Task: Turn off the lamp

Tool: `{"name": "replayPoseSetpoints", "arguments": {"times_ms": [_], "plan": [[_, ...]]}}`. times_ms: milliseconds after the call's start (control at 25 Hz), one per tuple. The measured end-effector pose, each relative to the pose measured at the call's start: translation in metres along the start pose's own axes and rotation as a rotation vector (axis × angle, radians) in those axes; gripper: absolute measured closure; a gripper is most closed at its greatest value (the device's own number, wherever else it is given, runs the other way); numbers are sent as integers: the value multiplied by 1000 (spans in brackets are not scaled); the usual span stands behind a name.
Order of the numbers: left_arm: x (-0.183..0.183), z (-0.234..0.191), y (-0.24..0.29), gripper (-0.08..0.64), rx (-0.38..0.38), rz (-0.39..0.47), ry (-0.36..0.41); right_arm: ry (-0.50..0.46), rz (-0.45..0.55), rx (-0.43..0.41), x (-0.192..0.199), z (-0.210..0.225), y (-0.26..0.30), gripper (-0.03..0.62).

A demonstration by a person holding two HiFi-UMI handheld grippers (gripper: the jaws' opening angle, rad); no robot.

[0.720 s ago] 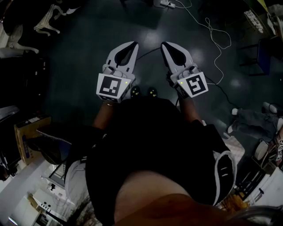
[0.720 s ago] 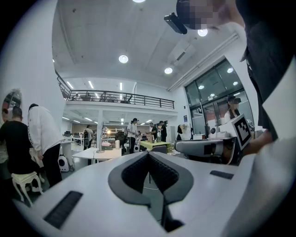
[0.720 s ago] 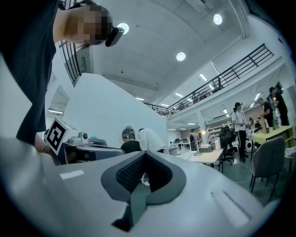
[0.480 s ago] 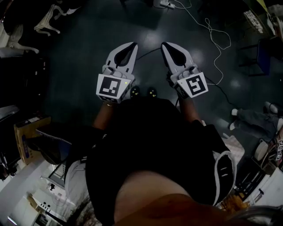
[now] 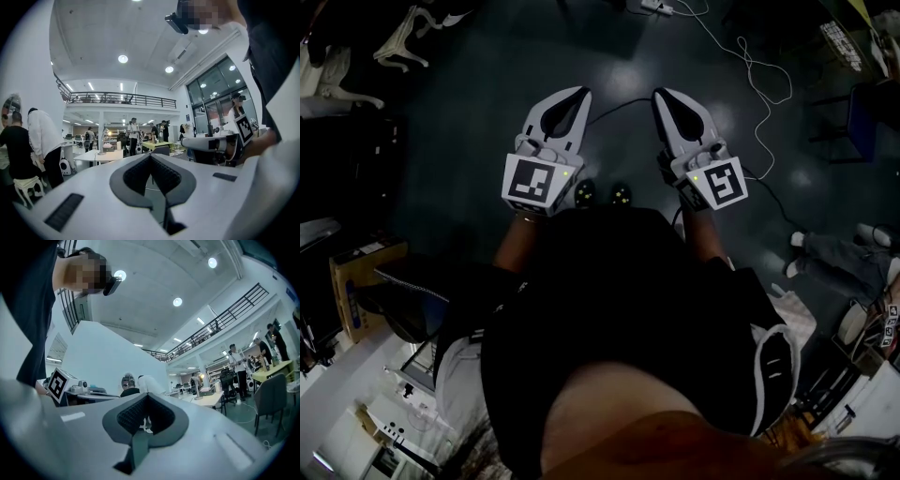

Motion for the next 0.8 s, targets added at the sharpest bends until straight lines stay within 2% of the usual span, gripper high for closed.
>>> {"name": "replayPoseSetpoints", "arguments": {"times_ms": [240,520,800], "plan": [[-9,9,25,565,36,41,-42,-6,-10,10,-2,14,-7,609],[-1,31,40,565,-40,14,-47,-1,-6,-2,-10,45,-28,609],[0,28,21,565,-106,-8,-30,37,1,-21,1,44,-27,609]]}}
Point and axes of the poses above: the fingertips, and each gripper's own axes: y forward along the fingers, z to its right, x out of its underside, the point moved 5 cm from there along -y, backward along the fingers, and after that the axes turned 9 degrees about z, right-handed, at the moved point
